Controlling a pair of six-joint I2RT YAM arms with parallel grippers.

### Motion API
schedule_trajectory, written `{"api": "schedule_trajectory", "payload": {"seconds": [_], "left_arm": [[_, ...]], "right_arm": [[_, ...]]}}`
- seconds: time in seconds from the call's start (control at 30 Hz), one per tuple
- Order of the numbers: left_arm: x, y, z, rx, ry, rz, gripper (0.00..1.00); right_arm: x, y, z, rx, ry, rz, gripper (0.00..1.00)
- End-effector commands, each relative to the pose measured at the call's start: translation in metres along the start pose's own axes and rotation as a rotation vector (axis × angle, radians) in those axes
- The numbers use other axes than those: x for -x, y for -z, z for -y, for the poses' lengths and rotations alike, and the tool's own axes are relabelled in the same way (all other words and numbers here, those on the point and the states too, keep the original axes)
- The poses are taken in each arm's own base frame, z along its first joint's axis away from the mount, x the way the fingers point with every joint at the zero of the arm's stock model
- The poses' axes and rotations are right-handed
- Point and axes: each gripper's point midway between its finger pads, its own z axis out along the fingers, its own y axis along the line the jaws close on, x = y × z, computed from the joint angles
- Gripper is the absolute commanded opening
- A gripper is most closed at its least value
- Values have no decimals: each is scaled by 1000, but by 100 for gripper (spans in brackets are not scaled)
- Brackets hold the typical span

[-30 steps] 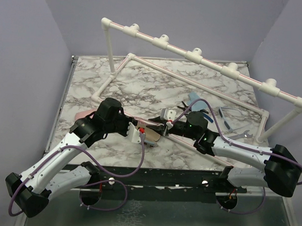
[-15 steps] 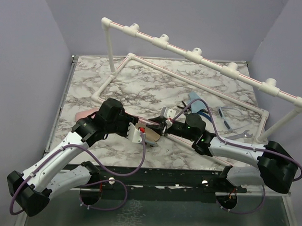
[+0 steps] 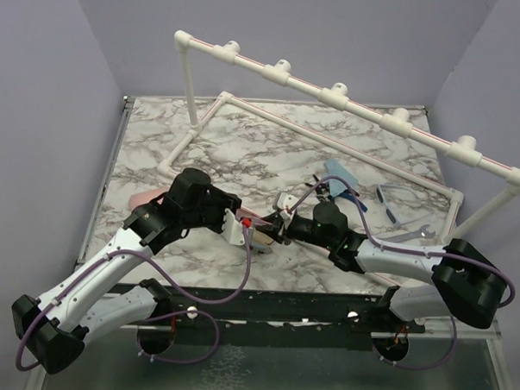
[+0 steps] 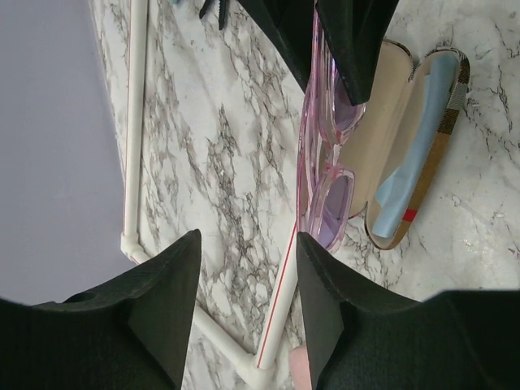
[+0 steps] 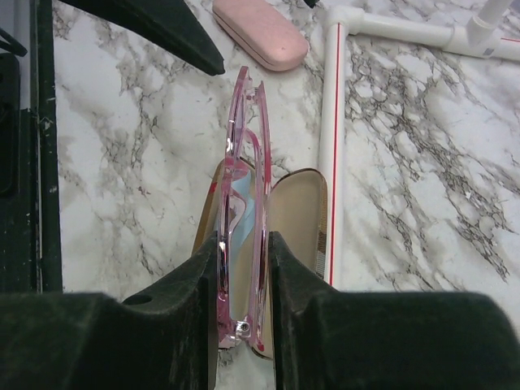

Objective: Organize the sunglasses
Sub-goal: Place the sunglasses in the sunglasses case.

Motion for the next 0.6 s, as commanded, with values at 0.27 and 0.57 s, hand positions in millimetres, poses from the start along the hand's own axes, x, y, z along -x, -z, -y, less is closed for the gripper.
{"api": "schedule_trajectory", "payload": {"seconds": [0.27, 0.57], "left_arm": [[-9, -9, 7, 43, 163, -17, 84], [-36, -33, -9, 160, 742, -51, 87]], "right_arm": [[-23, -6, 17, -200, -389, -83, 7], [-28, -3, -7, -153, -731, -7, 8]]}}
